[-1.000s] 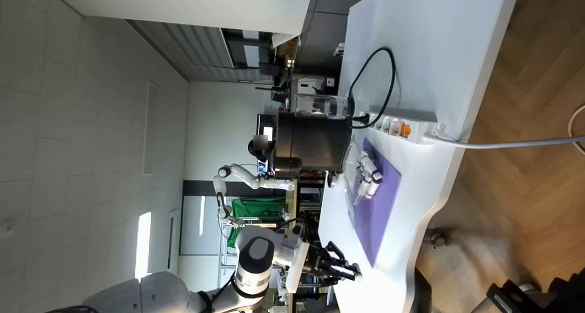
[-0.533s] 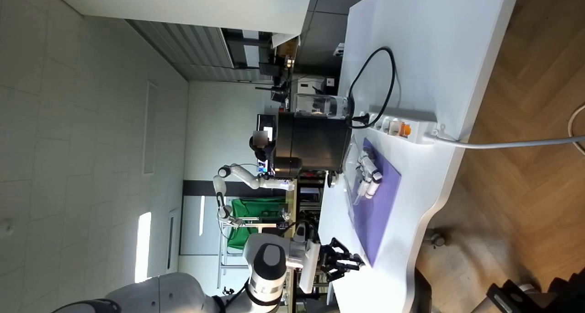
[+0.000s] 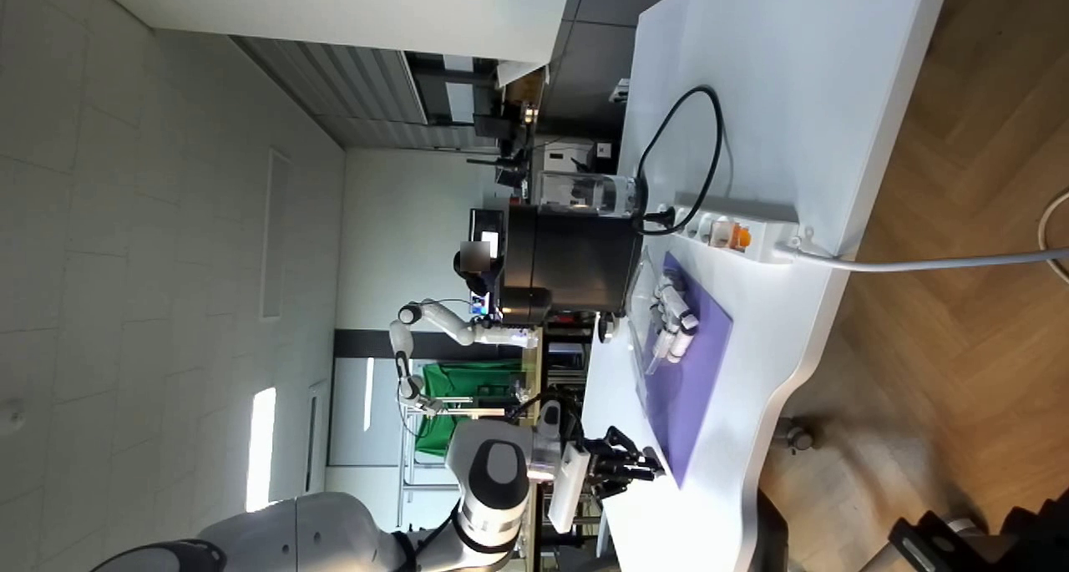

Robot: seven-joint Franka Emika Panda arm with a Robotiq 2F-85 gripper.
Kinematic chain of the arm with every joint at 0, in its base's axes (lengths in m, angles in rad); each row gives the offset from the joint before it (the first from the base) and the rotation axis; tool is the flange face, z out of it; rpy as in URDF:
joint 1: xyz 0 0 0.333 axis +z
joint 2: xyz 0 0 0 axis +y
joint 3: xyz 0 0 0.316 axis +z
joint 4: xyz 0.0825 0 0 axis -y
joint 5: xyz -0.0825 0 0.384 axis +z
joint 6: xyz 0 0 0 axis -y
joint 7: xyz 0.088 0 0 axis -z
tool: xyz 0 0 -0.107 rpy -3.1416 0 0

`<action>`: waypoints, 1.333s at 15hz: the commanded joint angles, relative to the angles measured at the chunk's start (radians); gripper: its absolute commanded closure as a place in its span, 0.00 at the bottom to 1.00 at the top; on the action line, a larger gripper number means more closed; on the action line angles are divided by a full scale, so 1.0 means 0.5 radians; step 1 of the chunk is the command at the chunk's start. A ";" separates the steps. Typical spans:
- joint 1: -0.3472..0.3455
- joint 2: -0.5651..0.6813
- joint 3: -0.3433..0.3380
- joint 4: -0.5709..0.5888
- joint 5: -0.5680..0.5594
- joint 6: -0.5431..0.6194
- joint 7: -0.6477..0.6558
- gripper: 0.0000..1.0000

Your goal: Remove the white object from the plastic container.

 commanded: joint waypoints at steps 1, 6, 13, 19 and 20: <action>-0.037 0.007 0.018 0.025 0.066 0.028 0.139 0.94; -0.040 0.055 0.015 0.042 0.108 0.064 0.189 0.94; -0.038 0.087 0.017 0.057 0.097 0.071 0.200 0.76; -0.024 0.071 -0.009 0.054 0.075 0.049 0.218 0.28; -0.020 0.069 -0.014 0.054 0.072 0.047 0.221 0.22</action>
